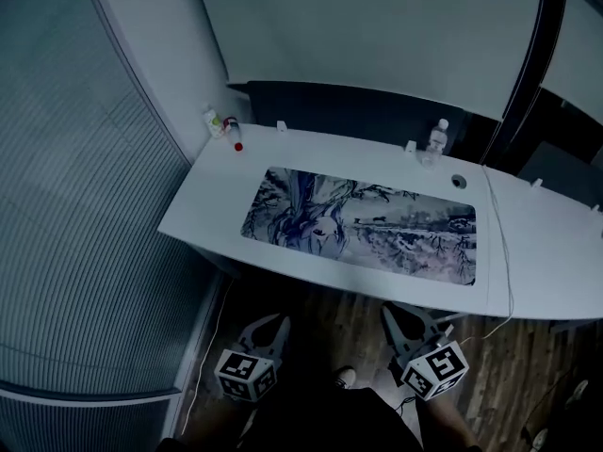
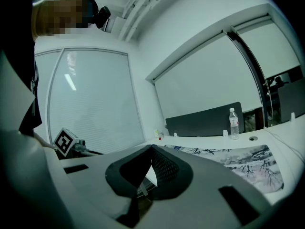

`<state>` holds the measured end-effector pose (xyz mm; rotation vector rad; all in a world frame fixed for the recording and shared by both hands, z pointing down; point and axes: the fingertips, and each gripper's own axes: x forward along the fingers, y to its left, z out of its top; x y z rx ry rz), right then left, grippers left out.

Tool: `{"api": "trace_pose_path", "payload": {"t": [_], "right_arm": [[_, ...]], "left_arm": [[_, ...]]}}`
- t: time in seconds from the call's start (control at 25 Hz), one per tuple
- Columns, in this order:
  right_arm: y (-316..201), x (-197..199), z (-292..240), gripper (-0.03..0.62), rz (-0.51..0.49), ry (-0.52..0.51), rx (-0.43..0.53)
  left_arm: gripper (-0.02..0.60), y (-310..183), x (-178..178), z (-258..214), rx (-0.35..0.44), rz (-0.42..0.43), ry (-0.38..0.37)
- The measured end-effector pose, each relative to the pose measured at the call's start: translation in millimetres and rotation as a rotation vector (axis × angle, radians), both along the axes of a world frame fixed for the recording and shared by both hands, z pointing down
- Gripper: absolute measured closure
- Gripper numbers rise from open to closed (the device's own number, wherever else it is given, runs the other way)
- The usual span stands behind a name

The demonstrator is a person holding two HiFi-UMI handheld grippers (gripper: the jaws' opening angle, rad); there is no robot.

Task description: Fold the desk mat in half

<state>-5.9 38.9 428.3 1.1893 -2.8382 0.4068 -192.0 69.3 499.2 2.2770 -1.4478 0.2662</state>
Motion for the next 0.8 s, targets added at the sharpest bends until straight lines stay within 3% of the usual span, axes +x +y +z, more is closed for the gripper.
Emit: {"api": "trace_pose_path", "payload": {"t": [0.48, 0.8], "right_arm": [[-26.5, -10.7, 10.6, 0.574, 0.016, -0.005, -0.031], [-67.6, -31.7, 17.8, 0.574, 0.08, -0.005, -0.066]], "left_arm": [[0.575, -41.5, -42.4, 30.9, -0.044, -0.112, 0.001], [0.575, -98.2, -86.6, 50.9, -0.06, -0.121, -0.059]]}}
